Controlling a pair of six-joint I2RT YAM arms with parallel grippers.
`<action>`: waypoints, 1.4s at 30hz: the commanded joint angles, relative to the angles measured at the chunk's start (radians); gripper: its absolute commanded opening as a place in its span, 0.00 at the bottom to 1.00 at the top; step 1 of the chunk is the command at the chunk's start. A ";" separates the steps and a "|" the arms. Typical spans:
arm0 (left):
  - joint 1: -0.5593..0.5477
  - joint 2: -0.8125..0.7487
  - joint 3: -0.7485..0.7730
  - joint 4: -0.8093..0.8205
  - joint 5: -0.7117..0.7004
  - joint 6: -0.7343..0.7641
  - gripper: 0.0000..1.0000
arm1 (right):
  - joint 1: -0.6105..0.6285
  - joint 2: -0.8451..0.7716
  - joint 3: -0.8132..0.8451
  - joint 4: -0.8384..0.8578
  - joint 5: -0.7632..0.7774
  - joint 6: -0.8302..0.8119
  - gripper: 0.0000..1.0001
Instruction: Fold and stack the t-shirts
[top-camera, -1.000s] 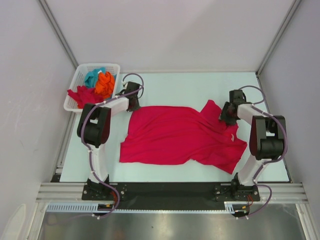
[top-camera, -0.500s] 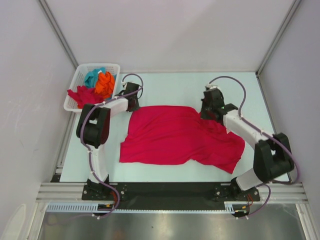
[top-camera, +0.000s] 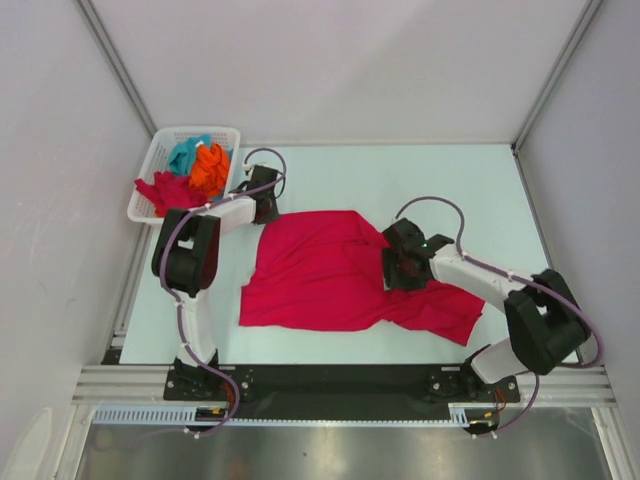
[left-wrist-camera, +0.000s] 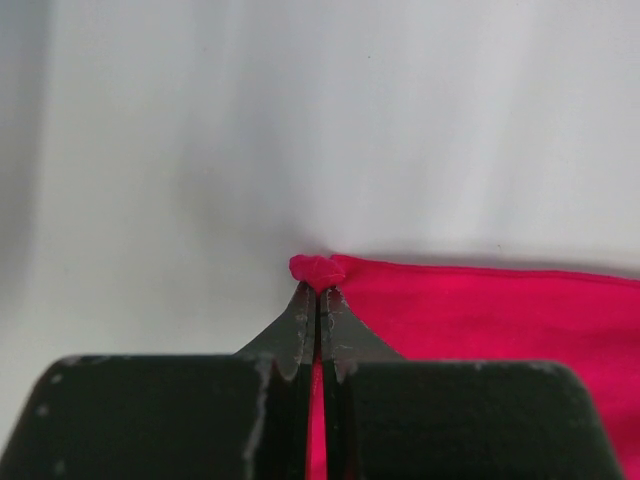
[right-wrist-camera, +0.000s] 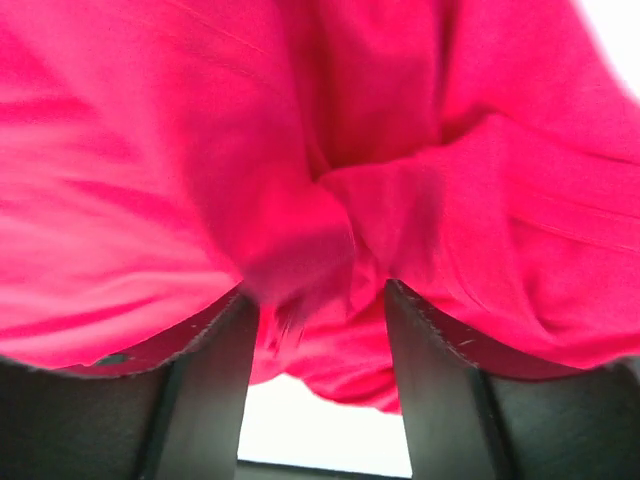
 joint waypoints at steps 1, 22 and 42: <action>0.003 -0.051 -0.027 -0.027 0.027 0.021 0.00 | -0.080 -0.150 0.122 -0.056 -0.082 0.000 0.61; 0.001 -0.048 -0.024 -0.028 0.047 0.028 0.00 | -0.163 -0.155 -0.067 0.213 -0.154 0.230 0.54; 0.003 -0.071 -0.016 -0.033 0.049 0.040 0.00 | -0.113 -0.092 0.013 0.319 -0.197 0.189 0.00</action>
